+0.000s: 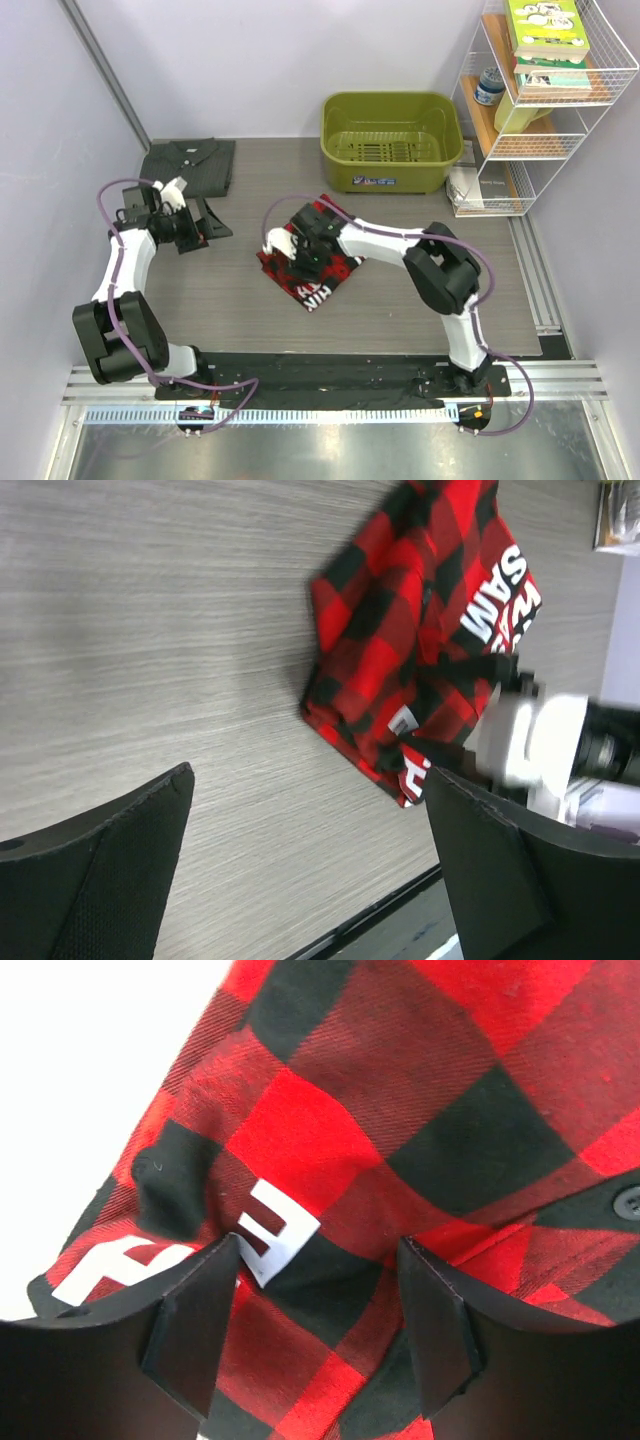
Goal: Fold and stack the long sleeve shirts
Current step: Fold the shirt
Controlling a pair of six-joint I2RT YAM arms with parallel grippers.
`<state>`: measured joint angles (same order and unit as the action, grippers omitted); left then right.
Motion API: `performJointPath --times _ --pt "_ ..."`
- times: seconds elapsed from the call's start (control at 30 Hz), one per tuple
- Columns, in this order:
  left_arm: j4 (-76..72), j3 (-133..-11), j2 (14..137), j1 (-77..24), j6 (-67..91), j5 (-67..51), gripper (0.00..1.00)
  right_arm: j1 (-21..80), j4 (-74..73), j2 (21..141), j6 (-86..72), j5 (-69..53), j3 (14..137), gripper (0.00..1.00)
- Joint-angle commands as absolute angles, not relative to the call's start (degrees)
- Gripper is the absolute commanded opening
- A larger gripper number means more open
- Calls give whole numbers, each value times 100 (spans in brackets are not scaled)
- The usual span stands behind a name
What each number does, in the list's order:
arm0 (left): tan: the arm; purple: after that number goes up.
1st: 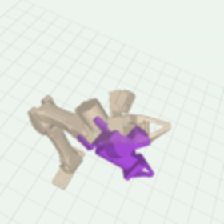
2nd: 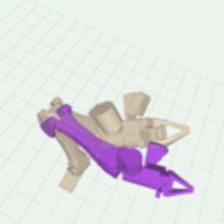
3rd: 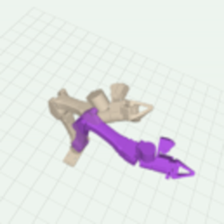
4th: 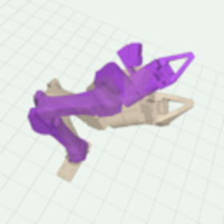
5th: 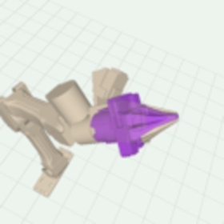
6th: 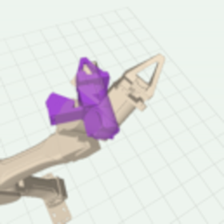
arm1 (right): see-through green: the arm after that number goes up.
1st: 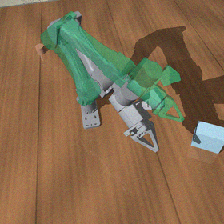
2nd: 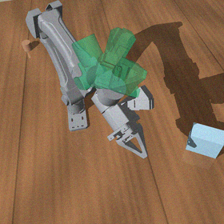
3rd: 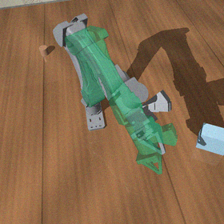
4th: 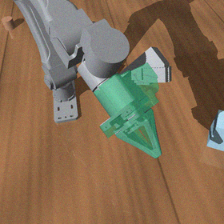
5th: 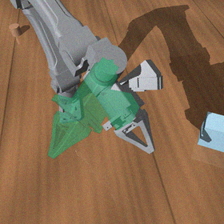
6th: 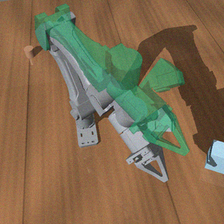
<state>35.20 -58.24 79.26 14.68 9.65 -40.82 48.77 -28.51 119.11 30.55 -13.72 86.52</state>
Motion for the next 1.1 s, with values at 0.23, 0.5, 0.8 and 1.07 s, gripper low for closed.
performJointPath --times 0.23,0.5,0.8,1.07 --pt "1311 -4536 8629 380 2792 -4773 84 4195 -4597 9089 7527 -2502 5835 76" --pt "-2415 -3481 9421 -1087 5386 -4545 74 3340 -4649 9088 4229 -2427 6838 79" --pt "-2988 -3313 10309 -2074 6222 -3946 66 3243 -4070 9464 3569 -1636 6038 77" --pt "-2944 -3366 10670 -2390 6223 -3656 60 3182 -3727 9949 3595 -1476 5994 76"
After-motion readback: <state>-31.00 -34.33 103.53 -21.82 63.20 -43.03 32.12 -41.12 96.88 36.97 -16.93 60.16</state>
